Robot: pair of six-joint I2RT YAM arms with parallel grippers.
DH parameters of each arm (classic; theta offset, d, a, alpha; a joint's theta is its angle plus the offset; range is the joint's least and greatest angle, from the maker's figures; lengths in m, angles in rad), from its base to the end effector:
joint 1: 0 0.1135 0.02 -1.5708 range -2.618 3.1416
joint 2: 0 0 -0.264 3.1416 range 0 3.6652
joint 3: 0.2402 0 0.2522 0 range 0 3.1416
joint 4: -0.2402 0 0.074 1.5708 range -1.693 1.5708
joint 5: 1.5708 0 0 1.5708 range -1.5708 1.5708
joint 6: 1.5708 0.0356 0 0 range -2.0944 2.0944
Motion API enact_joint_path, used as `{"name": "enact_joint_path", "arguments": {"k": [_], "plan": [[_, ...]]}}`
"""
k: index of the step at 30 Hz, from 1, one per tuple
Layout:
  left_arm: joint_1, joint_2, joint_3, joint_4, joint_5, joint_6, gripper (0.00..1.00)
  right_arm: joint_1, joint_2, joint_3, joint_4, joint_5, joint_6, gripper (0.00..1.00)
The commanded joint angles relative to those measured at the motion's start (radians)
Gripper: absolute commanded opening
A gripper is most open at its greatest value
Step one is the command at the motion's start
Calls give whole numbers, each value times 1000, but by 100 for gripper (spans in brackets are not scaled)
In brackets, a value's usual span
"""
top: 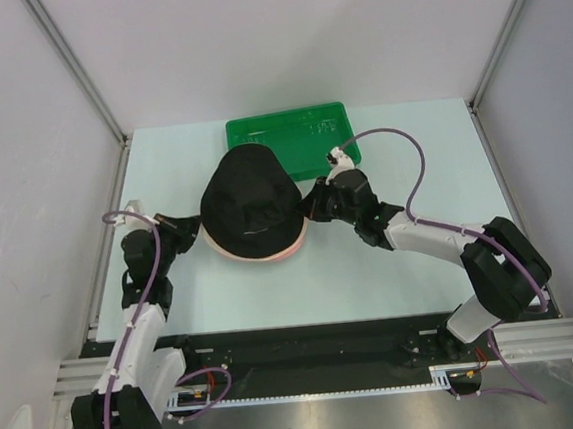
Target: Stack the hats
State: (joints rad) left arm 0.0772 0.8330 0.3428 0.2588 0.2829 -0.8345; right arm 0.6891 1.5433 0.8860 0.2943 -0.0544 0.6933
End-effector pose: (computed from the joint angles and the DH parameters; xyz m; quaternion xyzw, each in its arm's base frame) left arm 0.1923 0.0049 0.2216 -0.2631 0.7354 -0.3299 0.5302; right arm 0.2656 0.2213 0.2363 -0.0137 0.8229 0.3791 0.4231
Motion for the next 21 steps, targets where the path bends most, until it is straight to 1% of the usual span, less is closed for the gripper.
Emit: {"name": "enact_joint_path", "arguments": {"k": [1,3,4,5,10,11,12,14,15,18,19,21], "plan": [[3,-72,67,-102,-51,75,0,6,0,94,-159,47,-109,0],[3,-121,67,-122,-24,92,0,-26,27,154,-194,19,-136,0],[4,-135,73,-160,-18,104,0,-39,40,169,-196,4,-143,0],[3,-144,71,-182,-11,107,0,-48,66,183,-199,-21,-147,0],[1,-166,33,-237,79,103,0,-69,136,283,-236,-50,-192,0],[1,-172,32,-242,76,100,4,-71,158,297,-239,-59,-198,0],[3,-176,35,-245,67,101,24,-72,169,306,-248,-62,-204,0],[4,-180,56,-242,45,100,48,-77,182,330,-253,-76,-225,0],[6,-175,68,-236,47,100,70,-79,198,335,-254,-81,-232,0],[12,-135,96,-153,71,83,78,-95,215,350,-245,-116,-248,0],[16,-123,87,-71,82,75,78,-99,221,352,-241,-128,-250,0],[35,-77,67,11,113,29,78,-112,230,366,-235,-148,-255,0]]}}
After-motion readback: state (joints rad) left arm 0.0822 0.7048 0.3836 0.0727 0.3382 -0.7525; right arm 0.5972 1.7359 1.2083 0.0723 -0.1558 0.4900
